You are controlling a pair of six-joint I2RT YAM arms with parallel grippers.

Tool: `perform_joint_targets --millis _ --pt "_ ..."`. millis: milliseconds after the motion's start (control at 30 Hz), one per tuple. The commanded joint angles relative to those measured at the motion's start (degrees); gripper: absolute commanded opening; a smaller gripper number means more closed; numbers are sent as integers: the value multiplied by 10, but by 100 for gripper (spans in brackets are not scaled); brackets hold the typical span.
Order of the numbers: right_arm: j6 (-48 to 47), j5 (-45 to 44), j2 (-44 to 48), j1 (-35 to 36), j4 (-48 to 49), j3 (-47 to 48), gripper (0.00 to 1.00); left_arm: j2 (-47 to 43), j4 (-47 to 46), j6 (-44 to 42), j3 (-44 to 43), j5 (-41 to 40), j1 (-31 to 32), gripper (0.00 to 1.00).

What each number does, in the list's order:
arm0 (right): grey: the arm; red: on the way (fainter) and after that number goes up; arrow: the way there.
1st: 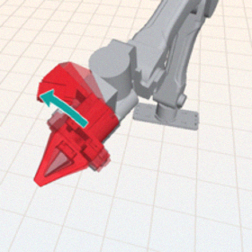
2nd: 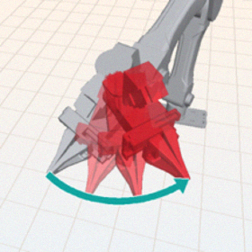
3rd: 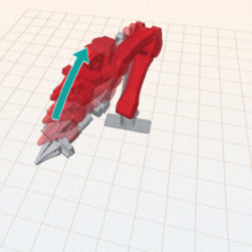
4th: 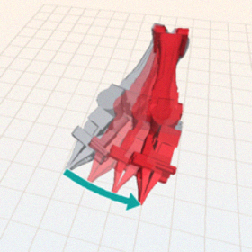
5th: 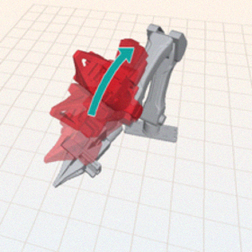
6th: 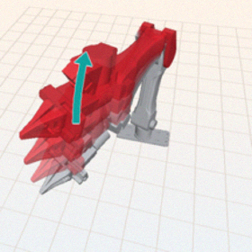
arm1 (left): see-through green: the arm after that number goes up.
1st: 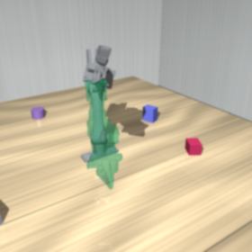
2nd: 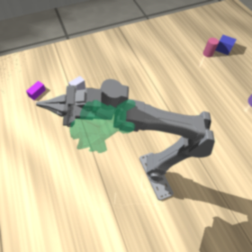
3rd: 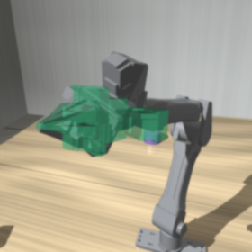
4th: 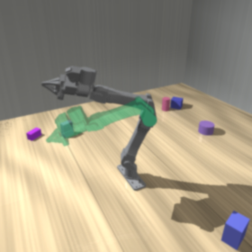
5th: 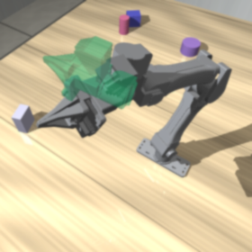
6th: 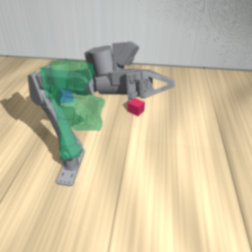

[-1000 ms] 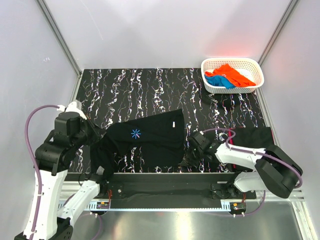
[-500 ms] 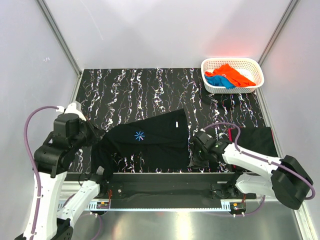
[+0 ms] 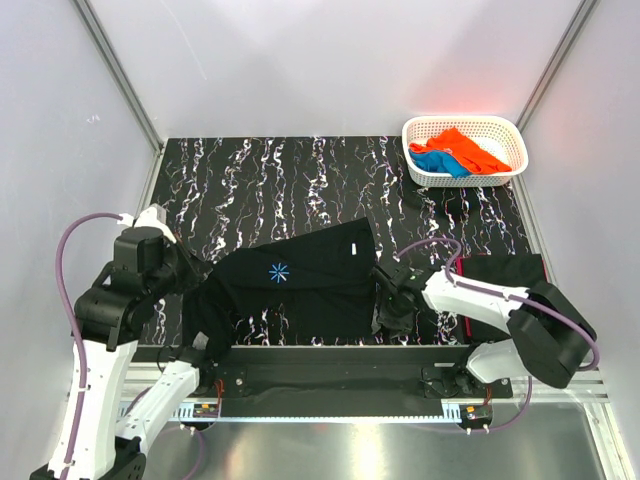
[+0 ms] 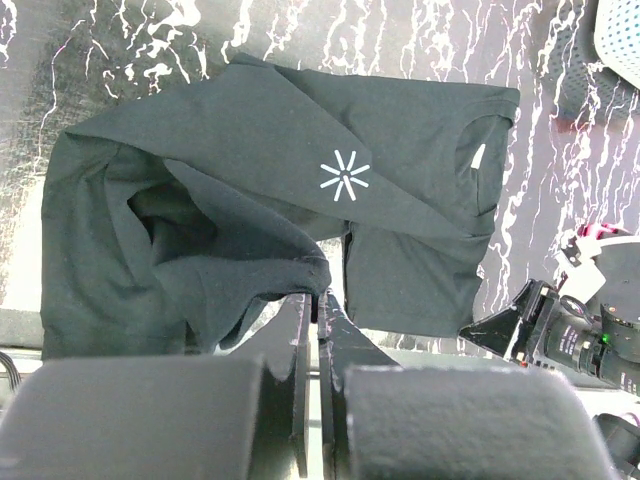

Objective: Fold and stack the t-shirts
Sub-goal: Flatten the tshirt out

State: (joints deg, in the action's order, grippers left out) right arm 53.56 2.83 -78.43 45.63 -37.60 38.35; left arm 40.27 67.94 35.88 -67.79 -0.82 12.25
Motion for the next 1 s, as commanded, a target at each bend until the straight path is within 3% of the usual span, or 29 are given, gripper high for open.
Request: perform_joint_targets --millis 0,467,567,600,633,700,833,967 --pt "-4 -25 -21 4 13 25 51 -1 -30 0 2 5 -2 0" --pt "27 -62 -145 25 17 62 43 8 -32 -14 -6 5 -3 0" --pt "35 -69 -144 27 32 42 32 2 -31 -19 -2 17 -2 0" --pt "37 -72 -144 27 42 38 15 -1 -31 -19 -1 17 -3 0" --pt "35 -77 -143 27 44 36 8 -4 -31 -19 0 15 -3 0" --pt "23 -85 -132 27 41 40 0 -10 -32 -20 1 14 -2 0" --pt "-3 -123 -67 25 7 86 0 -17 -29 -17 -4 12 -2 0" --pt "-76 -175 49 -43 -39 162 0 -12 -25 -27 -37 -7 -2 0"
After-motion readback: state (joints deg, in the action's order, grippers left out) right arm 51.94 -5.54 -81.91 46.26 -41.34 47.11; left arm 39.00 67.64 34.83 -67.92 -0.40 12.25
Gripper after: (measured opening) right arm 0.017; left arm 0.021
